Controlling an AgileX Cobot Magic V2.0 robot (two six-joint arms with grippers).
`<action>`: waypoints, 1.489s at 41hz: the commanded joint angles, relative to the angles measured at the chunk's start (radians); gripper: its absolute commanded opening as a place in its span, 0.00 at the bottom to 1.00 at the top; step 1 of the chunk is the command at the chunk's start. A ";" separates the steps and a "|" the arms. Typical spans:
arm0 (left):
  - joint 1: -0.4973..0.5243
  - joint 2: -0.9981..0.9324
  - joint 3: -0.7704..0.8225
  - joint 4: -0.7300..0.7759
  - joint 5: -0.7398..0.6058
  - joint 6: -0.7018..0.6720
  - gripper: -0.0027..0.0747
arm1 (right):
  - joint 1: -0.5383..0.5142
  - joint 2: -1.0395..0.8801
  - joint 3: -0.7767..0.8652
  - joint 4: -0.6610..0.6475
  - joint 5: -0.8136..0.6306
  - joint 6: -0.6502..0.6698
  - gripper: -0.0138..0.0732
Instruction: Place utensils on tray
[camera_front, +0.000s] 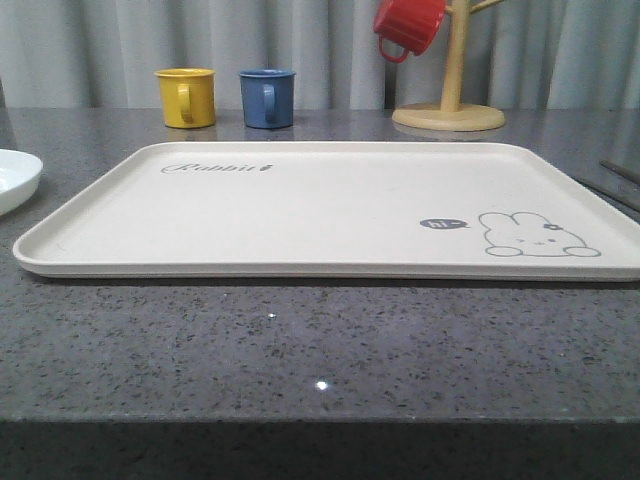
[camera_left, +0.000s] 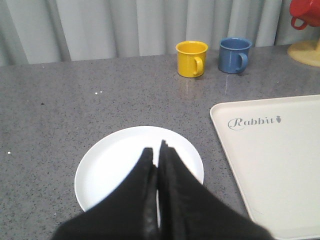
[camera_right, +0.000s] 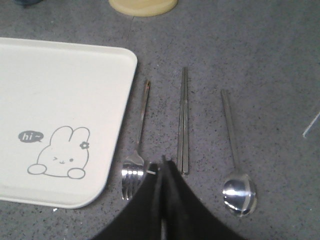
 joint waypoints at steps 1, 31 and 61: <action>-0.007 0.040 -0.030 -0.010 -0.071 -0.010 0.01 | -0.007 0.035 -0.026 0.004 -0.051 0.001 0.08; -0.007 0.306 -0.094 0.039 0.104 -0.006 0.66 | -0.007 0.055 -0.021 0.000 -0.045 0.000 0.68; 0.534 0.825 -0.318 -0.477 0.235 0.334 0.66 | -0.007 0.055 -0.021 0.000 -0.045 0.000 0.68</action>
